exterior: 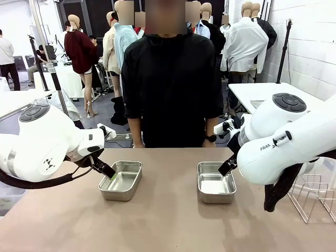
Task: Place the bread in airtight containers.
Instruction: Lift both Airtight Container.
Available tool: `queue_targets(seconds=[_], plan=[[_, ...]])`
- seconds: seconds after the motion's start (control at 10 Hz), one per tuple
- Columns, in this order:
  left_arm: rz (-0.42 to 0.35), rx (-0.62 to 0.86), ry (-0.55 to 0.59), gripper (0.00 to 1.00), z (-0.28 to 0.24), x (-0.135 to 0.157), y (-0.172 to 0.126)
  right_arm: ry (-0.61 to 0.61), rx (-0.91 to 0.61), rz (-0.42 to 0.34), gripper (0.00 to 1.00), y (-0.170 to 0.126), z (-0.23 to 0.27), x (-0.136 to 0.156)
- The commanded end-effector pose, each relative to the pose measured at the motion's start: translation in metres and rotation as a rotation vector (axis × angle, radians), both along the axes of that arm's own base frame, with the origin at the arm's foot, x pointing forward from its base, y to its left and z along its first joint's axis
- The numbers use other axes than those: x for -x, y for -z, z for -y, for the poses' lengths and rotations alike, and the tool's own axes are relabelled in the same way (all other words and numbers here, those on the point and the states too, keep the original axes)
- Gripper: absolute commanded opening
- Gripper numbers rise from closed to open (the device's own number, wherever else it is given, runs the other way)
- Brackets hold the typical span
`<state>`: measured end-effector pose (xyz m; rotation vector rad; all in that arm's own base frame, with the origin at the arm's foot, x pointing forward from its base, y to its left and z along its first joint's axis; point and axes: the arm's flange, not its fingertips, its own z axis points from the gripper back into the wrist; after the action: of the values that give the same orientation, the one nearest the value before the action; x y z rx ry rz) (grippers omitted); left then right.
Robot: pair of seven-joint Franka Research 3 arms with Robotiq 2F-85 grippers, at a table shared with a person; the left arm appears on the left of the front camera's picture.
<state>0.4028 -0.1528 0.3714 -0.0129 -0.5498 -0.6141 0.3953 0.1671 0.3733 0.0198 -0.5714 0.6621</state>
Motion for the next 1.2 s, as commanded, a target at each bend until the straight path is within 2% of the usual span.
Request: queue_targets(seconds=[0.0,0.2,0.3,0.4,0.6,0.8,1.1], plan=[[0.000,0.000,0.000,1.00,0.000,0.000,0.000,0.000,0.000,0.000,1.00,0.000,0.000,0.000],[0.051,0.010,-0.003,1.00,-0.003,0.012,-0.041,0.008,-0.029,0.051,1.00,-0.044,0.016,0.026],[0.039,0.073,-0.022,1.00,-0.010,0.022,-0.070,0.006,-0.073,0.073,1.00,-0.070,0.023,0.045],[0.031,0.109,-0.017,1.00,-0.016,0.030,-0.093,0.006,-0.107,0.077,1.00,-0.084,0.031,0.055],[0.075,0.188,0.077,1.00,-0.031,0.048,-0.128,-0.024,-0.216,0.061,1.00,-0.108,0.055,0.071],[0.120,0.311,0.162,1.00,-0.048,0.070,-0.150,-0.097,-0.253,0.009,1.00,-0.119,0.076,0.092],[0.105,0.306,0.116,1.00,-0.058,0.085,-0.159,-0.084,-0.300,-0.006,1.00,-0.125,0.100,0.116]])
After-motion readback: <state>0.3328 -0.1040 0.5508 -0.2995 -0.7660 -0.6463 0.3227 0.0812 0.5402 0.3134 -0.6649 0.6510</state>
